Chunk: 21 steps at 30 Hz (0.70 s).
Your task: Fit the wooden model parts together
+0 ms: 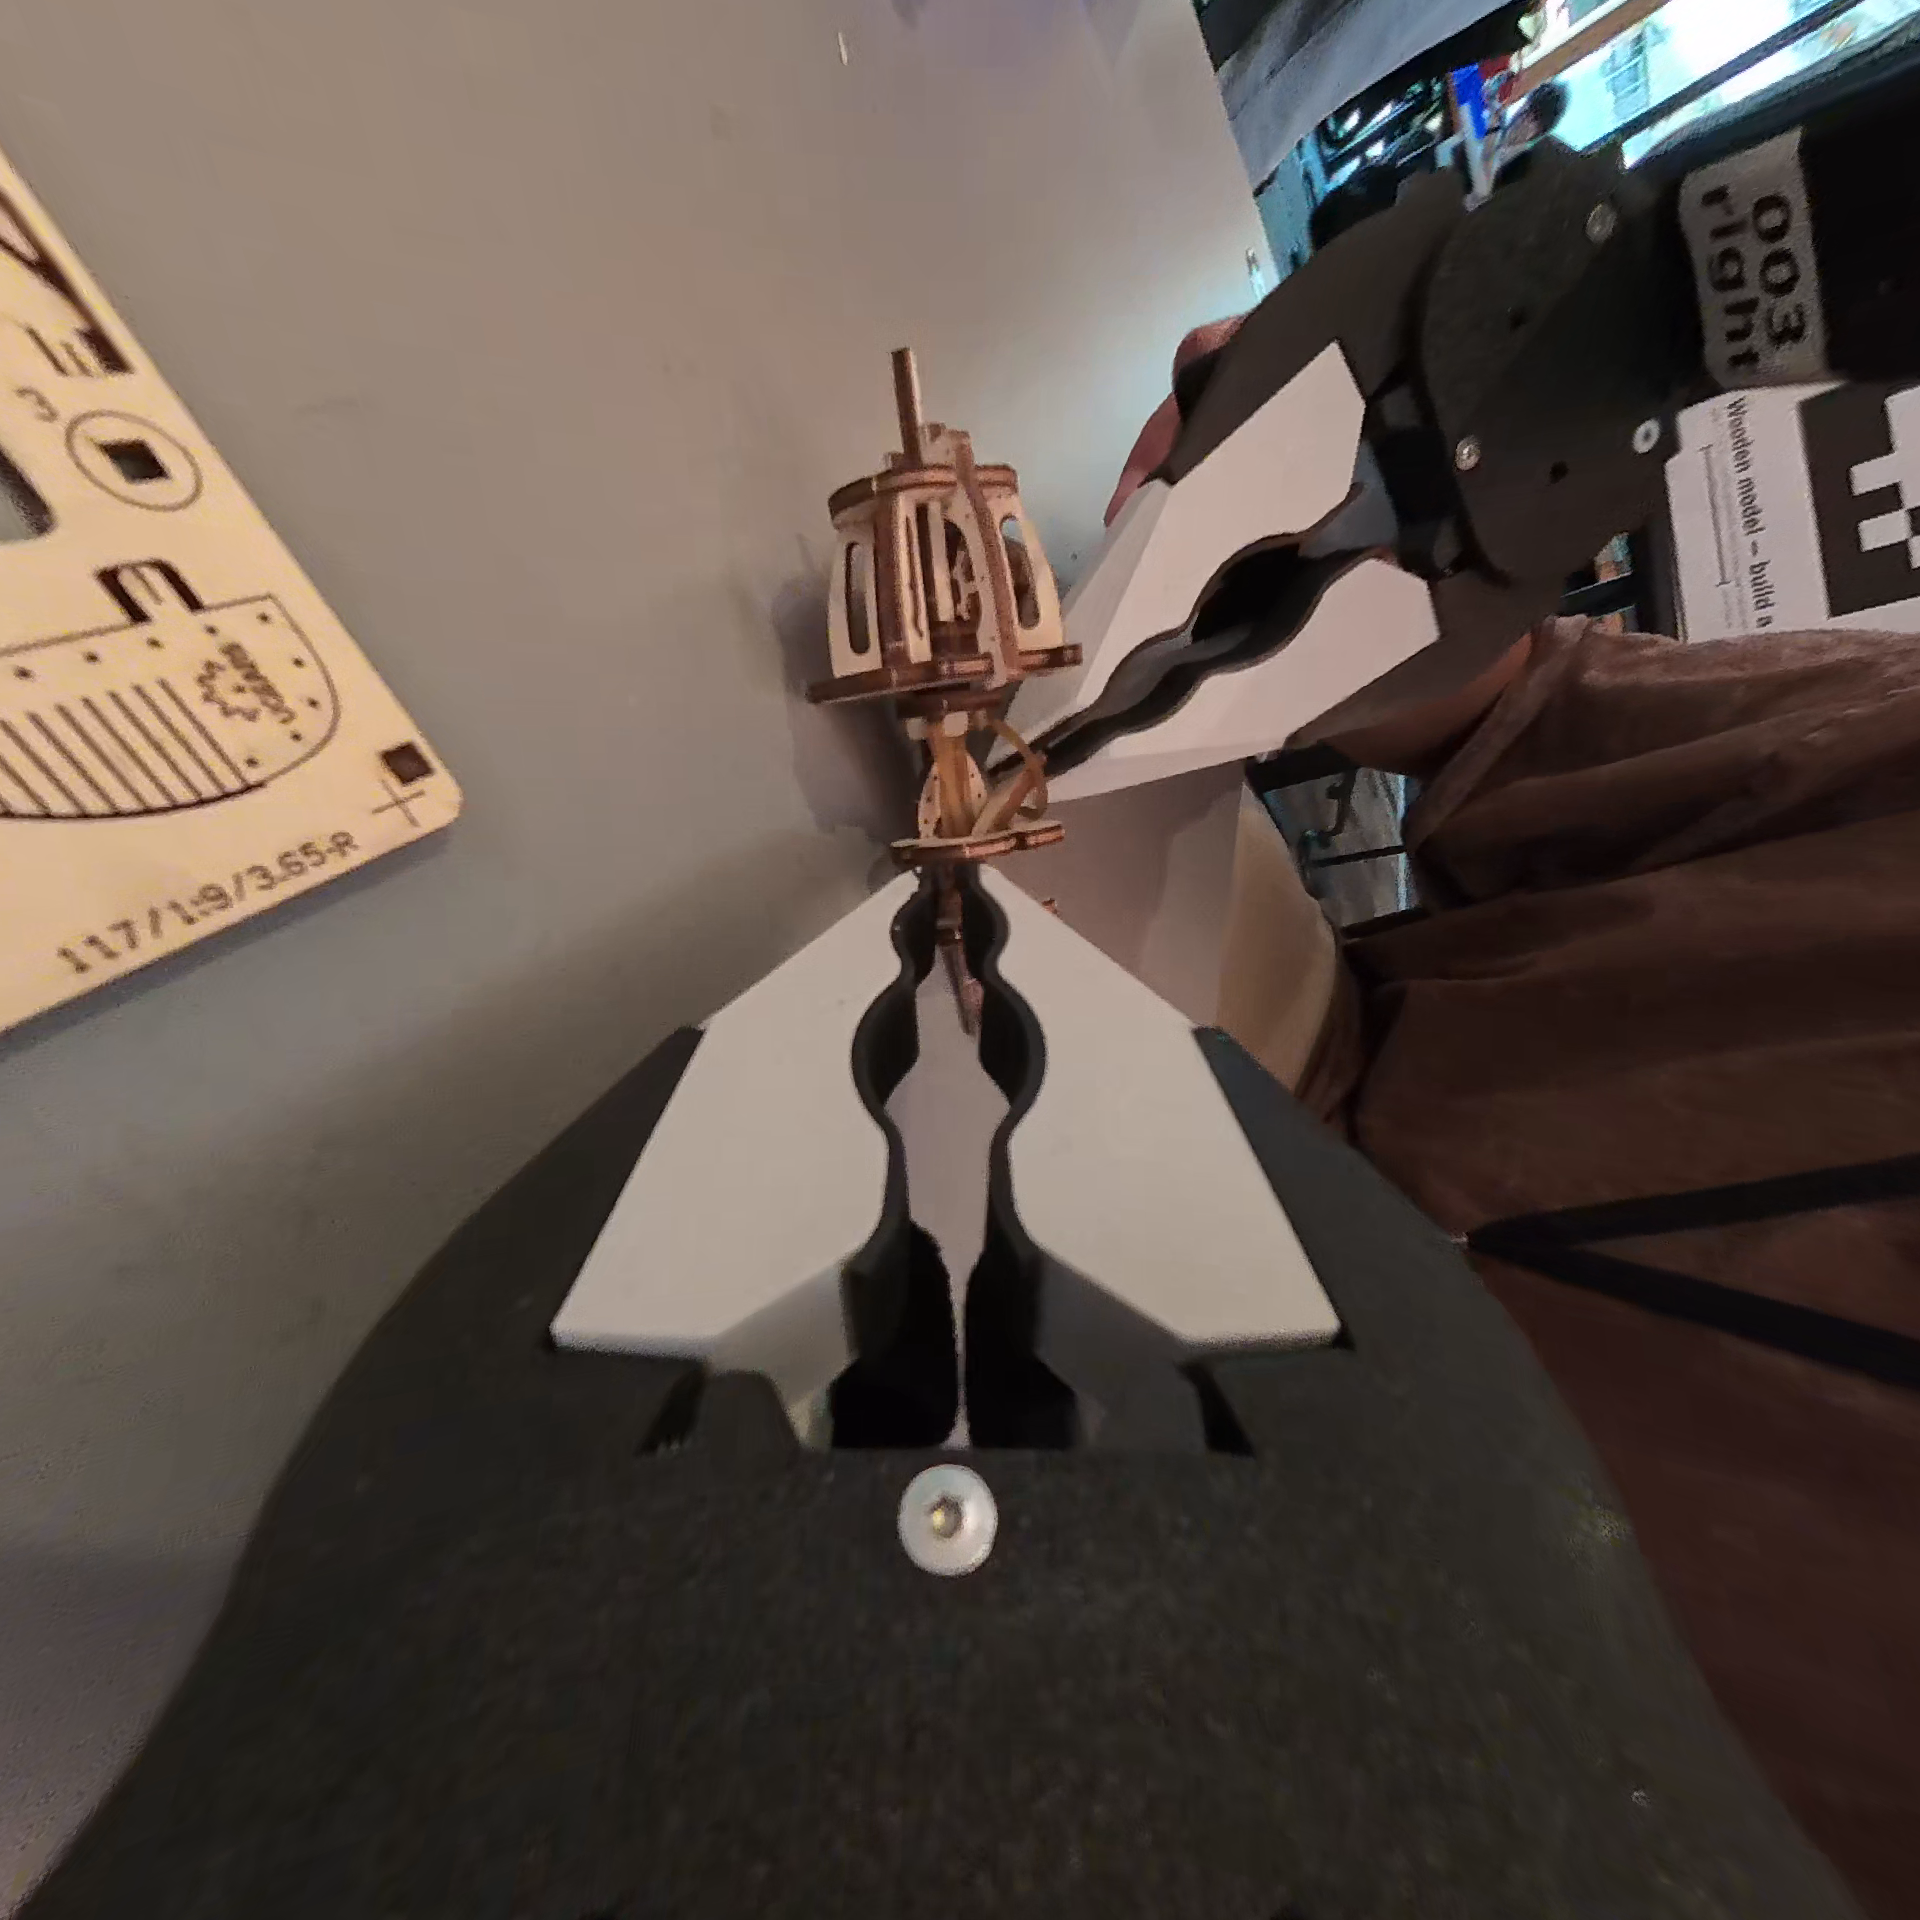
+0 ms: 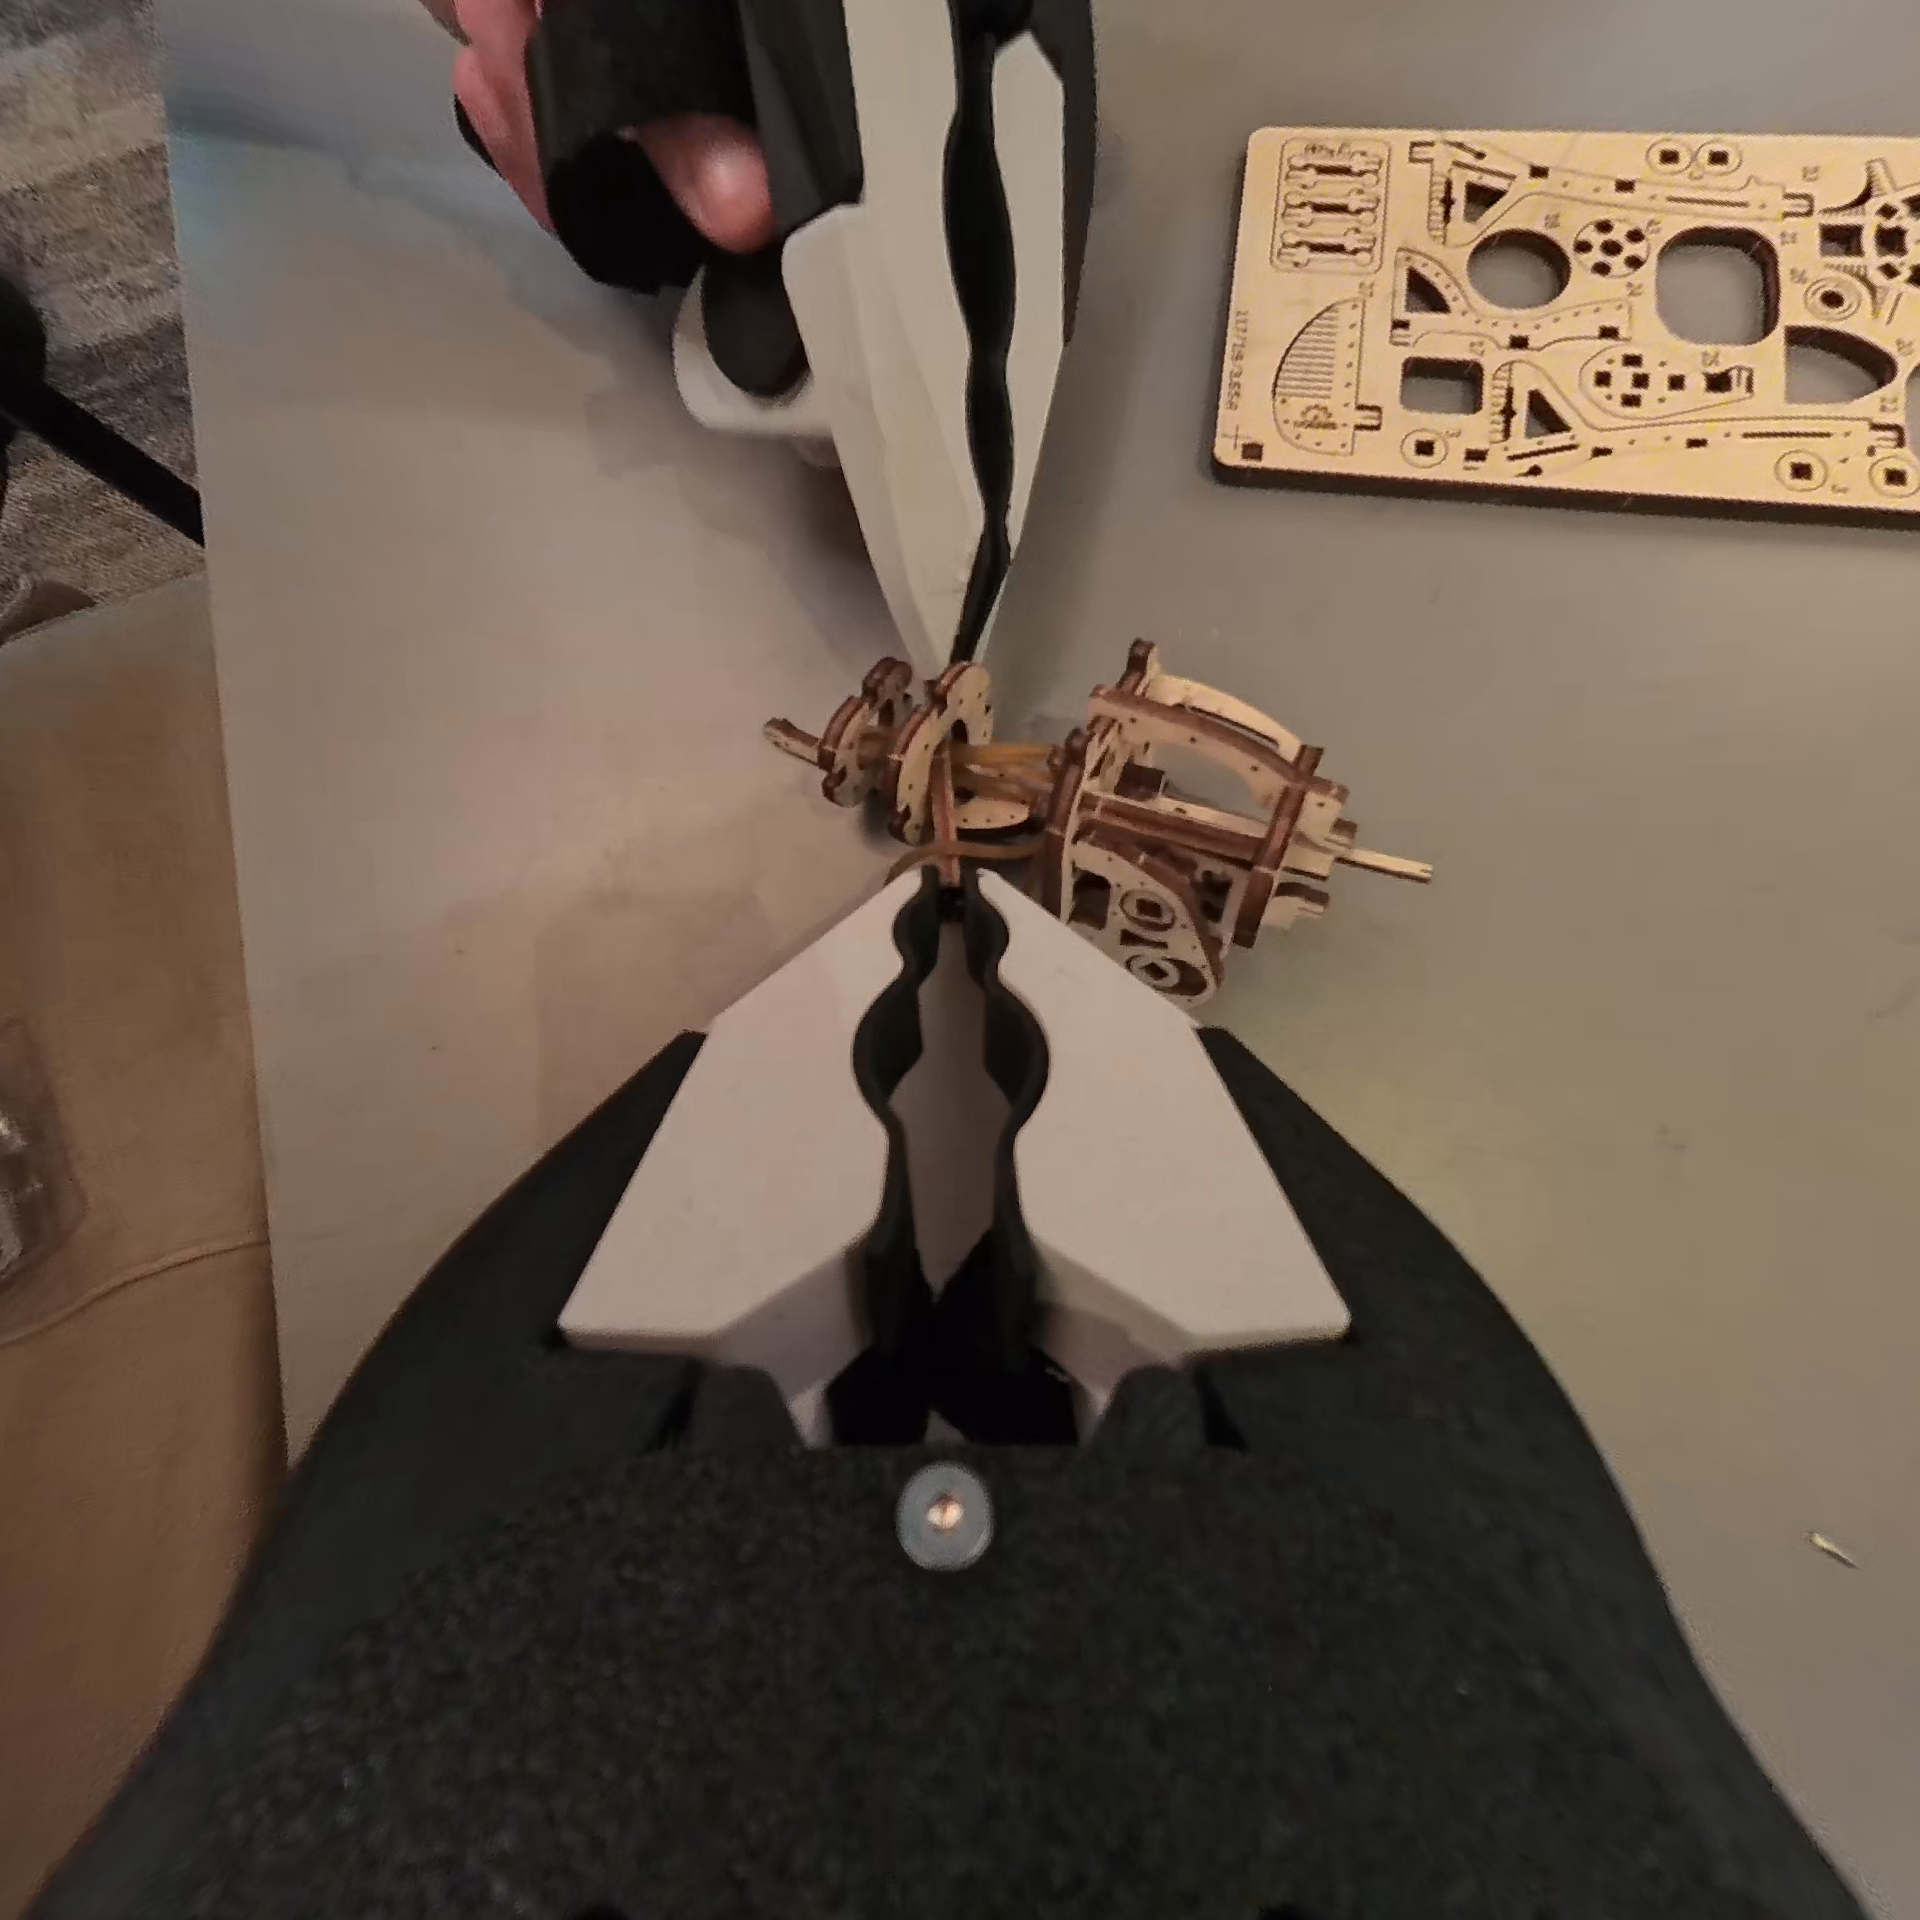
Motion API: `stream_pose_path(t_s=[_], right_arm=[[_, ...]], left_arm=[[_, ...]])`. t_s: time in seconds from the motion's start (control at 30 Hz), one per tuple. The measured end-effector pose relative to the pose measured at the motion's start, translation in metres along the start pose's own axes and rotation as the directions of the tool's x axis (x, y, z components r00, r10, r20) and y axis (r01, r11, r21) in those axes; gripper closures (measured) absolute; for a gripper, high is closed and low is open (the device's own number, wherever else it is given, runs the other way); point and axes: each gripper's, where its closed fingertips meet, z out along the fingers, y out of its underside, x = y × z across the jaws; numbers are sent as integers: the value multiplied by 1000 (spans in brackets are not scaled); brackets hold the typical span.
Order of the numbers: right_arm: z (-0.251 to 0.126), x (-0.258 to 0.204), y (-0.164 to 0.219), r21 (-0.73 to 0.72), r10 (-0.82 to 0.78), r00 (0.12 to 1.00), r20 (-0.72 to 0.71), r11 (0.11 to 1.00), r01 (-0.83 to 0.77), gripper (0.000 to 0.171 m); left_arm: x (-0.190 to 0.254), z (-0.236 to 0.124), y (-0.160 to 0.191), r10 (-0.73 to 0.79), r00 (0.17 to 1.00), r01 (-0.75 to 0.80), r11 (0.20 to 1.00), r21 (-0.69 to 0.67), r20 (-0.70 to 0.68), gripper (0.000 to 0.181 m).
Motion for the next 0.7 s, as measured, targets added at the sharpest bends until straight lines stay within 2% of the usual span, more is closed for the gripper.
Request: stream_pose_path(t_s=[0.7], right_arm=[[2, 0, -2, 90, 62, 998, -15, 994, -61, 165]], left_arm=[[-1, -1, -1, 29, 1000, -29, 1000, 7, -3, 179]])
